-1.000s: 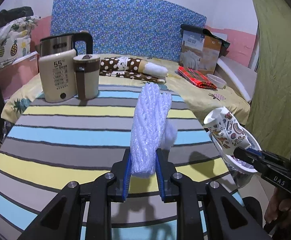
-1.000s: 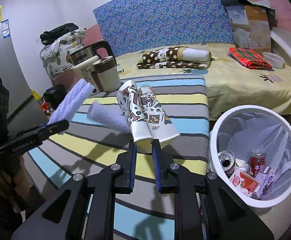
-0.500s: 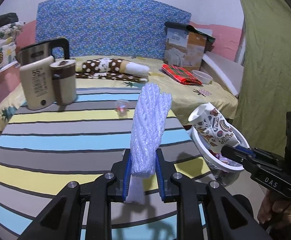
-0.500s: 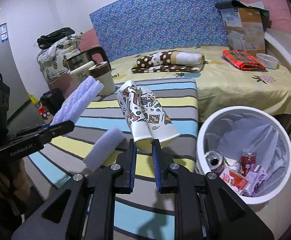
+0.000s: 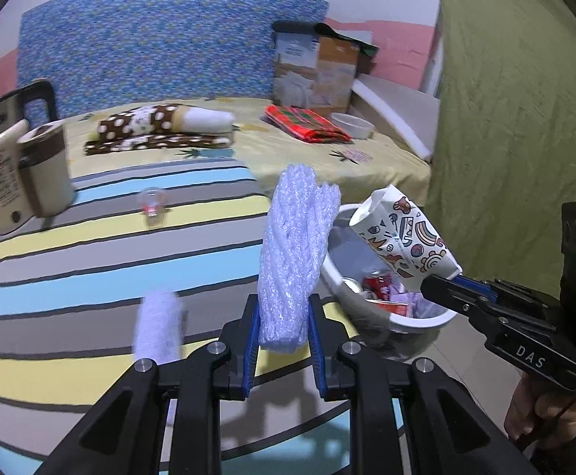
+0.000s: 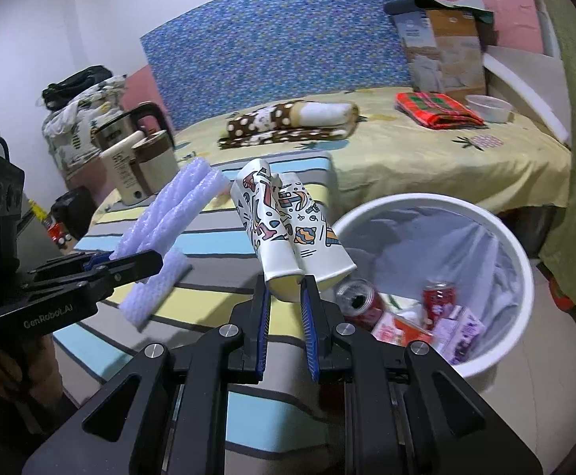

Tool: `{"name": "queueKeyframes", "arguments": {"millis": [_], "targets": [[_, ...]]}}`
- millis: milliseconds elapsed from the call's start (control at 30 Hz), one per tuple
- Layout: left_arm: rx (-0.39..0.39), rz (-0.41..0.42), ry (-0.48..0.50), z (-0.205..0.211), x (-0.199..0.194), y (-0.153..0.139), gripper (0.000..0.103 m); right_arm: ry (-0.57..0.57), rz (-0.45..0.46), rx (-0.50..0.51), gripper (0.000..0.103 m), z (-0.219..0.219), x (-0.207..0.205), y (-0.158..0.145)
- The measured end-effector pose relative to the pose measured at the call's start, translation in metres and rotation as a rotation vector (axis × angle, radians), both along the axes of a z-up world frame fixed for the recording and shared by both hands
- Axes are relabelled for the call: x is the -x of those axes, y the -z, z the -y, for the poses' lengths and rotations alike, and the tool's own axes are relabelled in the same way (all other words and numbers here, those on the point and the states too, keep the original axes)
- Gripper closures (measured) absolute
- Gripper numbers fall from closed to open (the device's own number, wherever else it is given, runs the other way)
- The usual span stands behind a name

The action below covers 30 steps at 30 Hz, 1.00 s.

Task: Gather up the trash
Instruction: 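Carry paper cup and foam net over the bin and open both grippers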

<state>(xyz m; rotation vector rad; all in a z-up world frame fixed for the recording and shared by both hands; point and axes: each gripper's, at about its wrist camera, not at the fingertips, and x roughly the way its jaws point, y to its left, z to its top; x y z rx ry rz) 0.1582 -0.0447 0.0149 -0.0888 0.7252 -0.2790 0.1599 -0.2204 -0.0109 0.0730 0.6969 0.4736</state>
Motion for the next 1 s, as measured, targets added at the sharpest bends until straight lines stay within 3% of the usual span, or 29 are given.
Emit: {"name": "queueKeyframes", "arguments": {"millis": [500,1000], "targets": [[0.005,-0.025,0.144,0.070,-0.028,0.015,0.080,0.140,-0.038,0.011,0.085,0.052,-0.003,0.011],[0.007,-0.092,0.206,0.099,-0.056,0.040,0.080,0.183,-0.102,0.022,0.084,0.064,-0.012,0.024]]}}
